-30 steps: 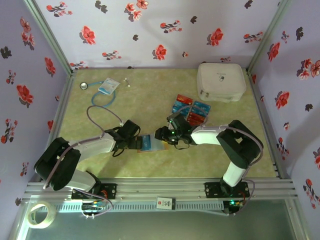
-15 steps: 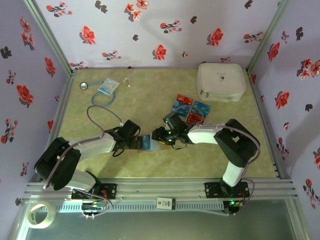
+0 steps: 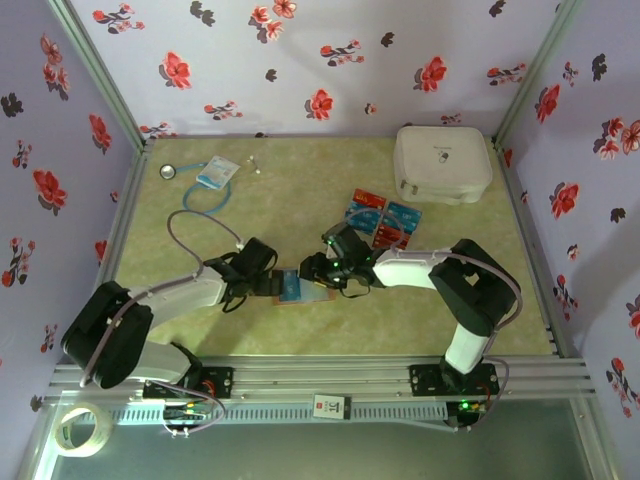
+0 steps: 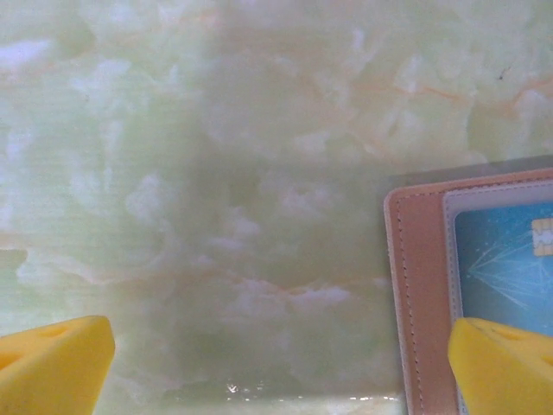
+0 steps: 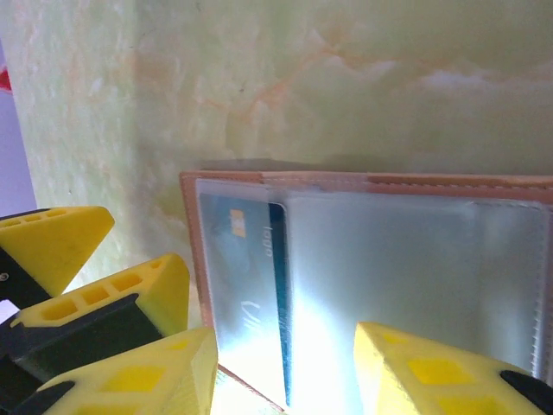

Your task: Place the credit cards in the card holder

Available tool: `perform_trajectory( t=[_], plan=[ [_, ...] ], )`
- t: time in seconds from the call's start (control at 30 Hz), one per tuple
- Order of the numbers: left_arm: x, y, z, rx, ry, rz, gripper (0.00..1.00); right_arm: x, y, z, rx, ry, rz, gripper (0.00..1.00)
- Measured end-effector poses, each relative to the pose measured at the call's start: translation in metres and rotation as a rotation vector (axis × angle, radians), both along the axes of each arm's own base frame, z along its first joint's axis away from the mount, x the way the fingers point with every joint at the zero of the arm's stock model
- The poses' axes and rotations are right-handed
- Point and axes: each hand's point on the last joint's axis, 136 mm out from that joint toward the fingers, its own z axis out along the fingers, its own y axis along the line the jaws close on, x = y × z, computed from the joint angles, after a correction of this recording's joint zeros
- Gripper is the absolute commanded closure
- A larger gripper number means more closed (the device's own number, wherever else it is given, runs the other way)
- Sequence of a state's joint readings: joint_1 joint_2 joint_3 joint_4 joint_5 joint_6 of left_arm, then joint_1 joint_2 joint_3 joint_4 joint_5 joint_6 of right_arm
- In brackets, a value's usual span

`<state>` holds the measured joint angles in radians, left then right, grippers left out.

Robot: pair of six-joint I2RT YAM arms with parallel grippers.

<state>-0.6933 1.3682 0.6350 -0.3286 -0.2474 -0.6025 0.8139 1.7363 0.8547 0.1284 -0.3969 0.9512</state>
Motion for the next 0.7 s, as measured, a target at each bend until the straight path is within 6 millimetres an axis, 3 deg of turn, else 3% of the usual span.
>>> perform_trajectory(
  t=[0.37,0.57,0.7],
  plan=[
    [0.009,0.012,0.020,-0.036,-0.050,0.044,0.00,0.002,0.010,0.013,0.013,-0.025,0.019,0.55],
    [0.006,0.011,0.022,-0.043,-0.040,0.035,0.00,0.009,-0.015,0.020,-0.066,-0.077,0.012,0.58],
    [0.004,0.009,0.022,-0.058,-0.032,0.027,0.00,0.027,-0.036,0.021,-0.115,-0.108,-0.009,0.71]
  ],
)
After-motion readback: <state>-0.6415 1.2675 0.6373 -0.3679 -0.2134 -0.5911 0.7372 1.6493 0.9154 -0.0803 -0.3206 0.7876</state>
